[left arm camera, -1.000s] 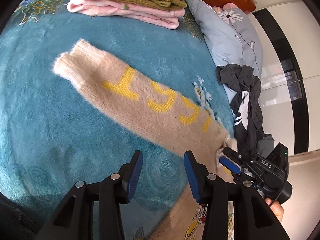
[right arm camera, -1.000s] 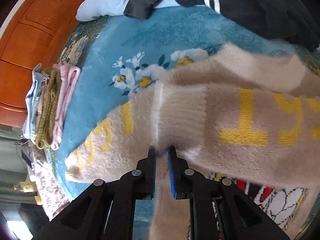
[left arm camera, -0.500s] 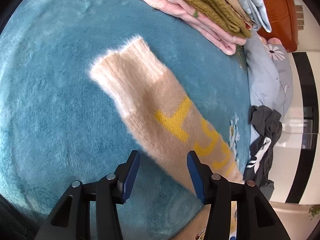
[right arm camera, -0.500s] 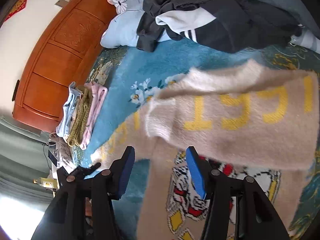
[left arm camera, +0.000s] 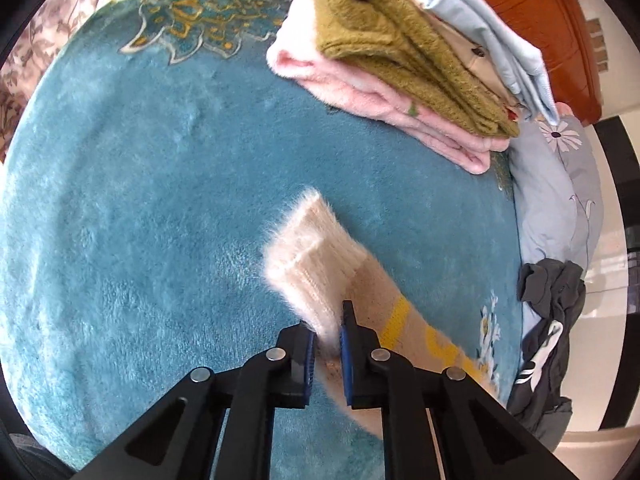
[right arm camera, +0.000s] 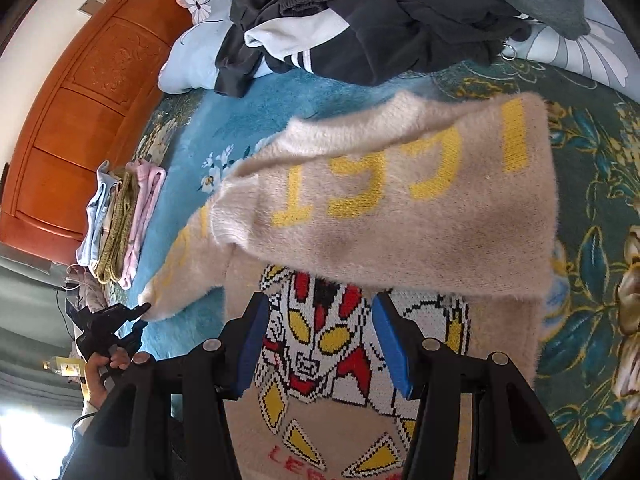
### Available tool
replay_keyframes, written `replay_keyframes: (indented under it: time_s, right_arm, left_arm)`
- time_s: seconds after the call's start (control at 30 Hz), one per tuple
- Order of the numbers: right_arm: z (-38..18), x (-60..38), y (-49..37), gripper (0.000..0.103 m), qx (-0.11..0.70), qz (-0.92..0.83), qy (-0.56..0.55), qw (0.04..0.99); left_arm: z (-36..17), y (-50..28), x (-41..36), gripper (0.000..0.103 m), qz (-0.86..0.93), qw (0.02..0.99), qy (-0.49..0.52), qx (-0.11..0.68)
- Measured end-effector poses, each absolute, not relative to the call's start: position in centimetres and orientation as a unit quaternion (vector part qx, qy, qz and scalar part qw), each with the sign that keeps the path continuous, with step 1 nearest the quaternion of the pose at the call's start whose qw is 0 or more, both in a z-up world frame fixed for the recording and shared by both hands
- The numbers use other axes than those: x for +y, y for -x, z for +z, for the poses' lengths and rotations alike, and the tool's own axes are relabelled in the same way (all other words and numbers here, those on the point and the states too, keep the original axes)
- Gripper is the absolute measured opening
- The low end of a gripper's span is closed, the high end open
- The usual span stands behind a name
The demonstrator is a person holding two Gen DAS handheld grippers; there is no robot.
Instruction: Fold clothes
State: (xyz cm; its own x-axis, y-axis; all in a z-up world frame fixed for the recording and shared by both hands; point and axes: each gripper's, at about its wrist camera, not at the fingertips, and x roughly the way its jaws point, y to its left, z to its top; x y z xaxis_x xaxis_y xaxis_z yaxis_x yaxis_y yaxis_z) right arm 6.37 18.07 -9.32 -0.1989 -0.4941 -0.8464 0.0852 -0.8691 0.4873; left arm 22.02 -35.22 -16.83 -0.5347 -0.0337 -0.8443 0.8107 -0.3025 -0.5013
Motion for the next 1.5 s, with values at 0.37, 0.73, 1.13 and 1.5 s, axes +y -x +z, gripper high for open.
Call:
replay_keyframes:
  time_s: [0.37, 0.73, 1.13, 1.5]
  right_arm:
    - [-9.8, 20.7, -5.9, 0.055, -0.220, -0.758, -0.594, 0.157]
    - [-9.3, 25.1, -6.3, 0.055, -0.279, -0.765, -0.570, 0.110]
    - [-10.4, 27.6, -7.7, 0.055, -0.299, -0.759, -0.571, 0.087]
    - [-11.5, 25.1, -8.0, 0.055, -0.283, -0.741, -0.595, 0.130]
  left_arm:
    - [-0.8, -13.8, -20.4, 0.010, -0.903, 0.071, -0.338, 0.254]
    - [-4.4, -10.1, -1.7, 0.011, -0.865, -0.089, -0.472, 0.143]
    - [-7.2, -10.5, 2.5, 0.051, -0.821, -0.131, -0.544, 0.116]
    - [-8.0, -13.1, -11.3, 0.062, -0.811, -0.009, -0.514, 0.279]
